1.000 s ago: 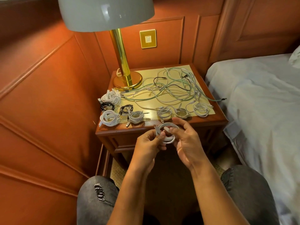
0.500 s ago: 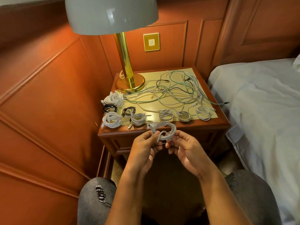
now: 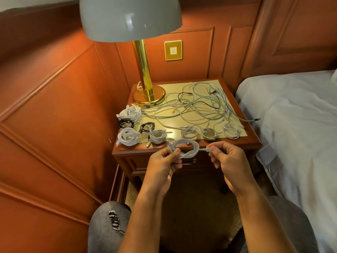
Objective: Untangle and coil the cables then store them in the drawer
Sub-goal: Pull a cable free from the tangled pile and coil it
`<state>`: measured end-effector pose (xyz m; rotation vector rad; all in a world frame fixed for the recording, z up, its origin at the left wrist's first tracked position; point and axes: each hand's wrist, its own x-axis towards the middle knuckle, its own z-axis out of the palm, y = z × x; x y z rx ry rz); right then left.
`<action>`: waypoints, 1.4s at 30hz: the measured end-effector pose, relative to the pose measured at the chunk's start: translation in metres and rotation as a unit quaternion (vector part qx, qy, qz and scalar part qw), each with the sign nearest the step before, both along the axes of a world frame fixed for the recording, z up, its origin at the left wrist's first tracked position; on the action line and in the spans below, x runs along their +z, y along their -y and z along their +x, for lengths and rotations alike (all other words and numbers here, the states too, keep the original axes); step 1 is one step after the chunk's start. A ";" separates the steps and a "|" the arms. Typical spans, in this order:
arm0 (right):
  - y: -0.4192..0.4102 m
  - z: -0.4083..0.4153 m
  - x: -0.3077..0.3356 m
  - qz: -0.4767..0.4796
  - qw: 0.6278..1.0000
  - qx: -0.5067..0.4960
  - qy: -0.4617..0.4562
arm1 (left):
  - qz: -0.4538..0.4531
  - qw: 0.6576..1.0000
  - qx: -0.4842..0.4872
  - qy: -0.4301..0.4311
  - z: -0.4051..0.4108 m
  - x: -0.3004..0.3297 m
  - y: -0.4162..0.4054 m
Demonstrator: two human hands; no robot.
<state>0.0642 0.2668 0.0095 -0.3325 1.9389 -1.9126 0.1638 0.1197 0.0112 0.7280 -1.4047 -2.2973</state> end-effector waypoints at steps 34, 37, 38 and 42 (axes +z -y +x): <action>0.021 0.030 0.000 -0.238 0.939 -0.038 0.246 | -0.041 0.999 -0.021 0.000 0.005 -0.010 -0.018; 0.020 0.029 -0.001 -0.233 0.939 -0.091 0.234 | -0.057 0.998 0.001 0.002 0.005 -0.009 -0.020; 0.019 0.031 -0.001 -0.234 0.940 -0.102 0.227 | -0.065 0.998 0.009 0.002 0.005 -0.009 -0.020; 0.018 0.032 -0.001 -0.245 0.944 -0.081 0.206 | -0.071 0.997 0.029 -0.007 0.004 -0.006 -0.024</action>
